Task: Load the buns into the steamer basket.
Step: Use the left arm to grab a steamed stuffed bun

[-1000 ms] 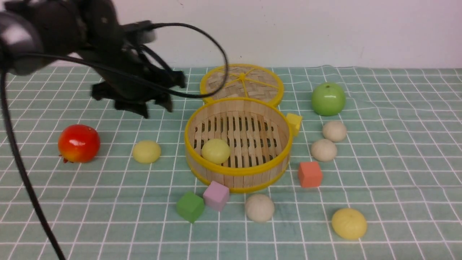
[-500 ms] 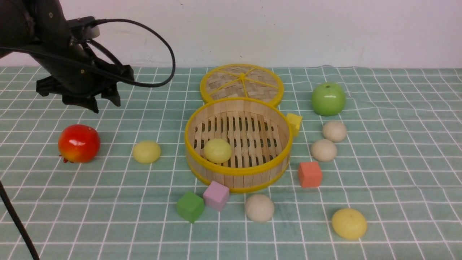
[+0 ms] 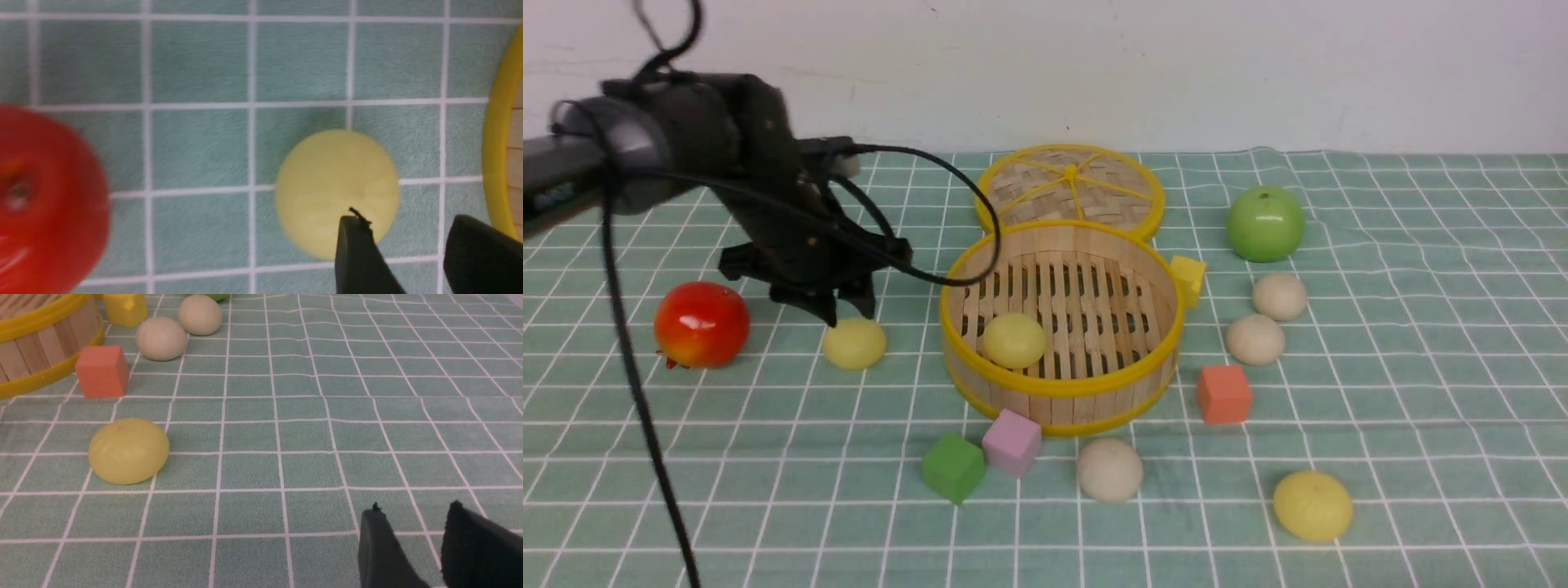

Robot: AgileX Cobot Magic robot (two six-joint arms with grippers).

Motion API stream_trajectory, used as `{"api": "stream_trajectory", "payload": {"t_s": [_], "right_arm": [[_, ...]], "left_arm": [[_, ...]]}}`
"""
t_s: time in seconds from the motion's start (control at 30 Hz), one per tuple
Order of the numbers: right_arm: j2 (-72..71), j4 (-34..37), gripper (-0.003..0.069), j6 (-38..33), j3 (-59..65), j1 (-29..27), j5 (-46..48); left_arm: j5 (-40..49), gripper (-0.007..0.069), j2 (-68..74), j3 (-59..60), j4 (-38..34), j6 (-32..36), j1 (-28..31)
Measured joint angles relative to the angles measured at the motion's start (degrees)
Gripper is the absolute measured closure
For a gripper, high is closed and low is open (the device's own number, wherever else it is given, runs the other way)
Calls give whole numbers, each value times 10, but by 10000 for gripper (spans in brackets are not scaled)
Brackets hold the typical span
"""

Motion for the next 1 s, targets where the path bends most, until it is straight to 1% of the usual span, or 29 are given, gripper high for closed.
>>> {"api": "stream_trajectory", "payload": {"t_s": [0.2, 0.3, 0.47, 0.57, 0.63, 0.67, 0.8, 0.83, 0.9, 0.93, 1.0], "right_arm": [[0, 0, 420, 0, 0, 0, 0], [0, 0, 420, 0, 0, 0, 0], [0, 0, 420, 0, 0, 0, 0], [0, 0, 420, 0, 0, 0, 0], [0, 0, 420, 0, 0, 0, 0], [0, 0, 420, 0, 0, 0, 0], [0, 0, 420, 0, 0, 0, 0], [0, 0, 420, 0, 0, 0, 0], [0, 0, 420, 0, 0, 0, 0], [0, 0, 420, 0, 0, 0, 0], [0, 0, 420, 0, 0, 0, 0]], "left_arm": [[11, 327, 36, -44, 98, -88, -28], [18, 327, 47, -49, 112, -107, -30], [25, 330, 57, -50, 117, -113, -30], [25, 345, 62, -51, 117, -113, -30], [25, 379, 69, -52, 119, -113, -30], [25, 382, 70, -53, 119, -113, -30], [29, 479, 71, -55, 120, -113, -30], [34, 523, 71, -58, 120, -113, -30], [41, 550, 71, -62, 120, -113, -30], [54, 611, 71, -72, 120, -113, -30], [70, 638, 71, -90, 119, -113, -30]]}}
